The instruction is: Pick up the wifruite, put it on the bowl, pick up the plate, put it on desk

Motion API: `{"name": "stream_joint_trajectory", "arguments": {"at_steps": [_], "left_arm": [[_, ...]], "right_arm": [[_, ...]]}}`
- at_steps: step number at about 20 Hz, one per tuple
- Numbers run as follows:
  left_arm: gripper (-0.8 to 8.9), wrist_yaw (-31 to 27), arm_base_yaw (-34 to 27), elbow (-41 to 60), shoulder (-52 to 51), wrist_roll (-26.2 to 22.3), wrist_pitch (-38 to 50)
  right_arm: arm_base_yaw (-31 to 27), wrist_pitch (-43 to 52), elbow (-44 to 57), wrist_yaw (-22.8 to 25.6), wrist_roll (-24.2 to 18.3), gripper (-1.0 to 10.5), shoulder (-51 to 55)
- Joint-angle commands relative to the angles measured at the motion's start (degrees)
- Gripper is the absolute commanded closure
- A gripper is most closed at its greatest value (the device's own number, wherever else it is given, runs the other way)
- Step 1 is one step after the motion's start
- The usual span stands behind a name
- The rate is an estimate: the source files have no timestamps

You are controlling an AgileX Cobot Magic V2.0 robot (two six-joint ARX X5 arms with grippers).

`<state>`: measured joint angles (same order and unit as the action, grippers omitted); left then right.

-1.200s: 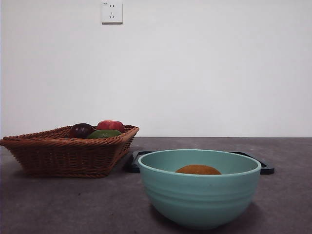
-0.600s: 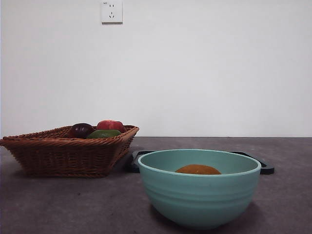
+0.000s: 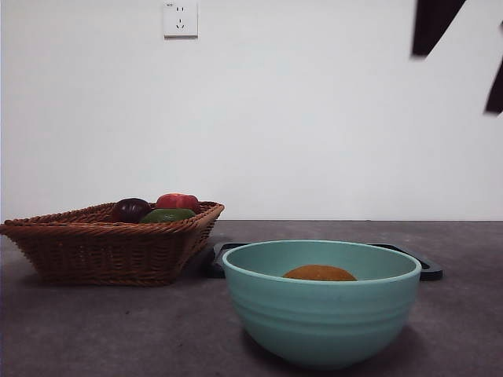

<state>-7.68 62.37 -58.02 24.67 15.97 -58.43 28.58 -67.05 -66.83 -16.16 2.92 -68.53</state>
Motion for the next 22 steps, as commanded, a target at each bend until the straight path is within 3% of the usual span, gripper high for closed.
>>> {"name": "stream_joint_trajectory", "arguments": {"at_steps": [1, 16, 22], "left_arm": [[2.82, -0.24, 0.66, -0.52, 0.04, 0.15, 0.66], [2.82, -0.24, 0.66, -0.52, 0.04, 0.15, 0.68], [2.82, -0.24, 0.66, -0.52, 0.04, 0.13, 0.83]], "right_arm": [[1.09, 0.96, -1.09, 0.31, -0.94, 3.3, -4.68], [2.56, 5.92, -0.98, 1.42, -3.21, 3.4, -24.90], [4.68, 7.93, -0.98, 1.57, -3.34, 3.9, -31.39]]}}
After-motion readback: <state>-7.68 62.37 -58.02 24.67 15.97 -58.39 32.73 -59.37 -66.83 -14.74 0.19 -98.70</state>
